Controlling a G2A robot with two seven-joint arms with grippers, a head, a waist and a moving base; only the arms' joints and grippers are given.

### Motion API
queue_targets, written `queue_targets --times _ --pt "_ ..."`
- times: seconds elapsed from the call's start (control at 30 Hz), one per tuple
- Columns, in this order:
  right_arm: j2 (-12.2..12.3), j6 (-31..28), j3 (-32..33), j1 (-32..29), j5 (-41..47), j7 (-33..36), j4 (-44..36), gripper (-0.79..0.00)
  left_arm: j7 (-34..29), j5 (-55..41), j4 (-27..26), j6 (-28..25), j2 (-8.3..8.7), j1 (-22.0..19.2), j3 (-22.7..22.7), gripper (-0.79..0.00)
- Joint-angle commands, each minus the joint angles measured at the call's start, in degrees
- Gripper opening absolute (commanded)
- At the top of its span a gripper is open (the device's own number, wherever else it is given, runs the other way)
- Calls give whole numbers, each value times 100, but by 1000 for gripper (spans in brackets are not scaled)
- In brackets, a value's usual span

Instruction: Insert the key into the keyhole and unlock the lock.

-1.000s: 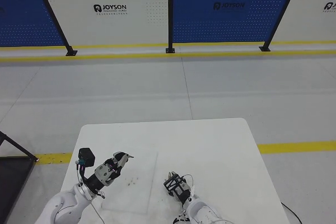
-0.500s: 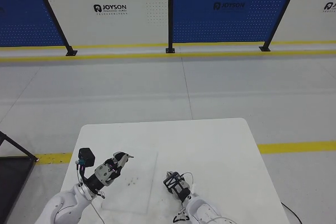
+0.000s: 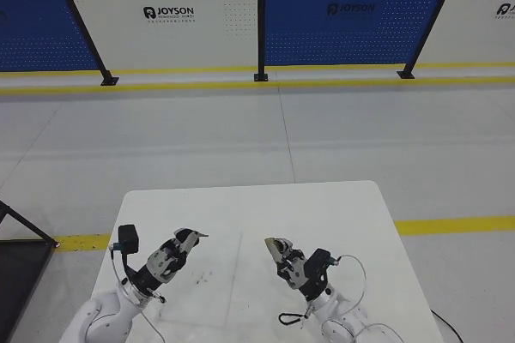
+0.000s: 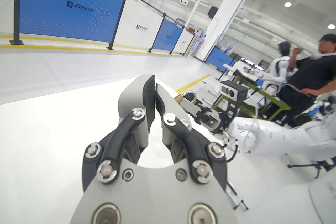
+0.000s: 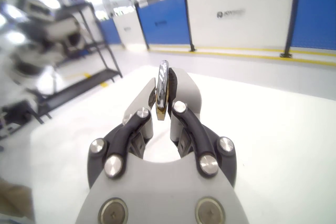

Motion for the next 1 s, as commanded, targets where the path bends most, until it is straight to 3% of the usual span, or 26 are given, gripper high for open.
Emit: queue_targets --times 0.0,0.1,0.37,0.47,0.97 --pt "14 -661 12 64 151 -398 66 -785 -13 -337 10 -75 -12 -53 170 -785" --pt "9 -1432 -78 223 328 -770 208 -785 -17 -599 -6 -107 -38 -148 437 -785" --pt "-82 -2757 -408 681 649 -1663 657 -785 230 -1088 177 -205 -142 -388 1164 -785" --pt "-100 -2966 -454 782 1001 -1453 691 -785 328 -1037 174 -118 -177 -454 1333 -785" --pt "-91 -3011 -417 816 941 -1408 735 -785 312 -813 126 29 -186 -497 1350 -785"
